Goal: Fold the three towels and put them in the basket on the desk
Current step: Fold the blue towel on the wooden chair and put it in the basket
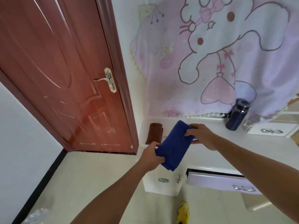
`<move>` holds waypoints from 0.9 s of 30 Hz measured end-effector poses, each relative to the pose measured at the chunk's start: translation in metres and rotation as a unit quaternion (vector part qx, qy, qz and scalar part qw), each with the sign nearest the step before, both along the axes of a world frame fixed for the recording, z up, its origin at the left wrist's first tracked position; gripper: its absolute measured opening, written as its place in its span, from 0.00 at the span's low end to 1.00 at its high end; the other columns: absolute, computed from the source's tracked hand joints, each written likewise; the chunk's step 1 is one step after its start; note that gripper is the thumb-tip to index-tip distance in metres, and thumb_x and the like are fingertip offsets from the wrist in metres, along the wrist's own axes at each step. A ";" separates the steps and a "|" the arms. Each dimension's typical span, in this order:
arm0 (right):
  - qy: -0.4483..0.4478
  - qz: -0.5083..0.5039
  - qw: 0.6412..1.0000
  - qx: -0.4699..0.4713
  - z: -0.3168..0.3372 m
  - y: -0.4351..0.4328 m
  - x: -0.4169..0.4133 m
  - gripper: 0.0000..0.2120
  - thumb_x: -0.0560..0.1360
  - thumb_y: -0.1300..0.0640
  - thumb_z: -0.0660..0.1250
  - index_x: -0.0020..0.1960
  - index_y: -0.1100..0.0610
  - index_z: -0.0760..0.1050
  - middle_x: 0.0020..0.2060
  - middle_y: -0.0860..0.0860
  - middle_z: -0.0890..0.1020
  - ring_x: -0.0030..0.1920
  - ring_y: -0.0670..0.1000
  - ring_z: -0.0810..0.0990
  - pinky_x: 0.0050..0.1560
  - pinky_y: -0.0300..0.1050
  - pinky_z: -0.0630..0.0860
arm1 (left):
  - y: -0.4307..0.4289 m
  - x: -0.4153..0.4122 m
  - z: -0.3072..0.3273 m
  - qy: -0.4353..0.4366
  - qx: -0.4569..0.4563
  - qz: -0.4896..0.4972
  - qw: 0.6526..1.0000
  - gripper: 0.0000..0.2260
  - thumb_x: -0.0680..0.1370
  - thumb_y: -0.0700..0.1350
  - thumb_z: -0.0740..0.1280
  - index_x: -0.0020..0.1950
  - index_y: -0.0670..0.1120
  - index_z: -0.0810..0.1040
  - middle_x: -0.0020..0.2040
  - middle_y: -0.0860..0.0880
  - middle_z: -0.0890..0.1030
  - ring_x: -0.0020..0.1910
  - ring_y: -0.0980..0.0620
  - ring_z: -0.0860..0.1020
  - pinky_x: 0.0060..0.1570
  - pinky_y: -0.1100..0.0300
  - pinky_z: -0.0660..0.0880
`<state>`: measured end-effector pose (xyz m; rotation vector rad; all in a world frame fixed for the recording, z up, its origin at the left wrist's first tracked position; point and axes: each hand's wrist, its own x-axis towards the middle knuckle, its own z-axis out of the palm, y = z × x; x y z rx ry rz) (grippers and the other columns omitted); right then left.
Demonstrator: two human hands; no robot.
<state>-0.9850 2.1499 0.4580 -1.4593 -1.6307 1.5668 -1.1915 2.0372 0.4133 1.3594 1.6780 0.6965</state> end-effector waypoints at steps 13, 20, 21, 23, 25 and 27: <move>-0.036 0.035 0.993 -0.103 -0.088 0.228 -0.075 0.12 0.73 0.63 0.67 0.56 0.55 0.76 0.51 0.54 0.81 0.50 0.55 0.81 0.41 0.48 0.81 | 0.184 -0.004 -0.076 -0.013 -0.139 0.082 0.987 0.18 0.75 0.41 0.67 0.64 0.47 0.67 0.52 0.53 0.74 0.44 0.58 0.74 0.38 0.71 0.70; -0.093 0.059 0.974 -0.197 -0.169 0.248 -0.095 0.11 0.73 0.64 0.67 0.56 0.58 0.76 0.51 0.57 0.82 0.50 0.56 0.81 0.40 0.48 0.80 | 0.201 -0.016 -0.115 0.054 -0.215 0.034 0.975 0.14 0.74 0.43 0.66 0.60 0.45 0.73 0.46 0.51 0.75 0.45 0.53 0.74 0.44 0.63 0.72; -0.093 0.052 0.972 -0.211 -0.179 0.249 -0.096 0.12 0.74 0.63 0.68 0.56 0.58 0.76 0.52 0.58 0.81 0.50 0.56 0.81 0.41 0.49 0.81 | 0.201 -0.018 -0.118 0.071 -0.204 0.023 0.976 0.15 0.75 0.43 0.66 0.61 0.45 0.73 0.48 0.51 0.75 0.47 0.52 0.75 0.47 0.62 0.72; -0.097 0.042 0.969 -0.223 -0.196 0.250 -0.098 0.12 0.74 0.62 0.68 0.58 0.59 0.76 0.53 0.58 0.81 0.50 0.57 0.81 0.41 0.50 0.81 | 0.198 -0.019 -0.122 0.120 -0.173 -0.006 0.978 0.16 0.76 0.43 0.64 0.64 0.46 0.73 0.53 0.48 0.76 0.52 0.50 0.76 0.52 0.62 0.72; -0.114 0.044 0.972 -0.203 -0.207 0.250 -0.099 0.12 0.74 0.61 0.69 0.57 0.60 0.76 0.52 0.59 0.81 0.50 0.57 0.81 0.43 0.51 0.81 | 0.196 -0.019 -0.124 0.181 -0.135 -0.045 0.973 0.16 0.78 0.44 0.61 0.65 0.50 0.72 0.57 0.49 0.74 0.54 0.49 0.75 0.55 0.58 0.72; -0.183 0.087 0.971 -0.125 -0.211 0.249 -0.100 0.11 0.73 0.57 0.70 0.54 0.58 0.77 0.49 0.57 0.81 0.49 0.57 0.81 0.45 0.51 0.80 | 0.195 -0.019 -0.127 0.259 -0.104 -0.115 0.953 0.15 0.79 0.46 0.58 0.66 0.52 0.71 0.58 0.48 0.71 0.56 0.48 0.71 0.57 0.54 0.71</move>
